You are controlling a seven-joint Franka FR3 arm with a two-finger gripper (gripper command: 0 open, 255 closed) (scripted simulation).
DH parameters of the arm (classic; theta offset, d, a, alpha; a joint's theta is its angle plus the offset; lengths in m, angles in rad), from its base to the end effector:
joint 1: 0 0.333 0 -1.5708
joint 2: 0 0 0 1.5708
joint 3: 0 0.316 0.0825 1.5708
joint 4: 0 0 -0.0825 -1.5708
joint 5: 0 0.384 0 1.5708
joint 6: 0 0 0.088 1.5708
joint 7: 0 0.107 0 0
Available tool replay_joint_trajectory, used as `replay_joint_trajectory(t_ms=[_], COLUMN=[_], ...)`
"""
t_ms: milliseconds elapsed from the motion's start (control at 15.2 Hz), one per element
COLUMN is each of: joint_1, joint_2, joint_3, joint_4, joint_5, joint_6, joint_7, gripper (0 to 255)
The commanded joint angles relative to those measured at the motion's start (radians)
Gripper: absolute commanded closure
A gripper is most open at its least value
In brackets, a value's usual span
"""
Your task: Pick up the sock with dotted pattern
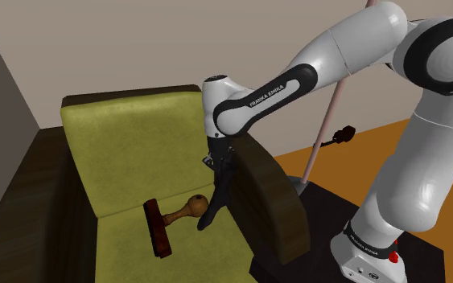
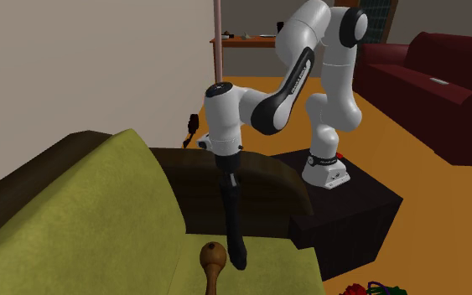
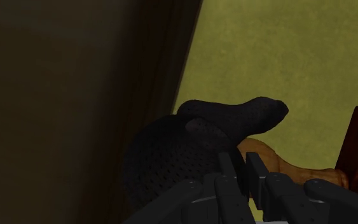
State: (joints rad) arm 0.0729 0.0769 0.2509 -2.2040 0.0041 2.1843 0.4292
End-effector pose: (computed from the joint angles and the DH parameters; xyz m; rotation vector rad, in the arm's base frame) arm 0.5014 0.1679 0.3402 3.1196 -0.1682 -0.1498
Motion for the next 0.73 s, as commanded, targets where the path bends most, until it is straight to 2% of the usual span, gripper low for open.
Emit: replay_joint_trajectory(t_ms=[0,528,660], joint_1=[-0.001,-0.003,-0.003], joint_2=[-0.016,-0.07,-0.071], joint_3=[0.0,-0.001,-0.001], joint_4=[0.014,0.065,0.066], joint_5=[0.003,0.018,0.018], joint_6=[-0.028,-0.132,-0.134], joint_7=[-0.001,-0.011,-0.011], gripper=[255,255,255])
